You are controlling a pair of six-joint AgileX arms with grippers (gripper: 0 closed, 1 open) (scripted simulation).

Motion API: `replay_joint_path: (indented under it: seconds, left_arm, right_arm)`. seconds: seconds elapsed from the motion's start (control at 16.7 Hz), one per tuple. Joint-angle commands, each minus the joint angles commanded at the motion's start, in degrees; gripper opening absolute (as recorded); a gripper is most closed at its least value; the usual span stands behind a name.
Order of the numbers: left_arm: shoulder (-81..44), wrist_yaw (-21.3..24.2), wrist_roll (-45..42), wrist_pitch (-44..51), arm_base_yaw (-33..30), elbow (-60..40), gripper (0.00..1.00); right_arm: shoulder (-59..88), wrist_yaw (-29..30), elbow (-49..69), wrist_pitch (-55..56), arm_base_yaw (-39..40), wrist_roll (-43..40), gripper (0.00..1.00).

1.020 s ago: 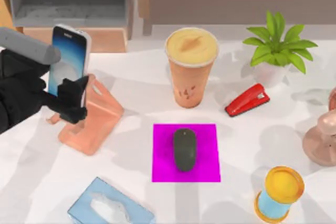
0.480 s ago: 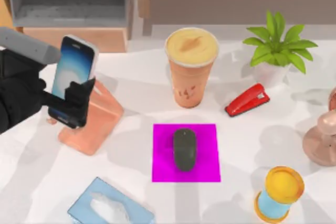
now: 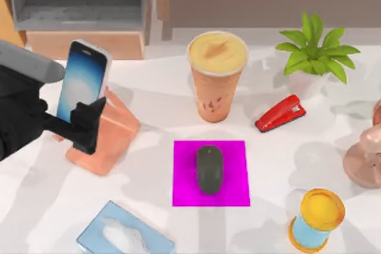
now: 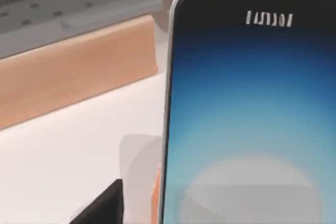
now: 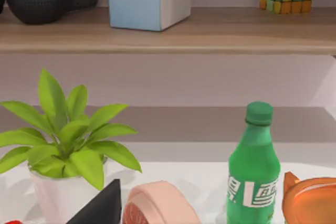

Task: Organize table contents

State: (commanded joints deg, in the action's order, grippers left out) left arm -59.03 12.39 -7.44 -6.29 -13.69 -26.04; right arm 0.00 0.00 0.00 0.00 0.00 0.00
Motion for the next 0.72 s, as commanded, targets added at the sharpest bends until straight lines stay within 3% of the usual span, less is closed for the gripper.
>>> replay_joint_path:
  seconds: [0.72]
  left_arm:
    - [9.2, -2.2, 1.3, 2.5, 1.3, 4.5, 1.0]
  right_arm:
    - [0.0, 0.0, 0.0, 0.0, 0.0, 0.0, 1.0]
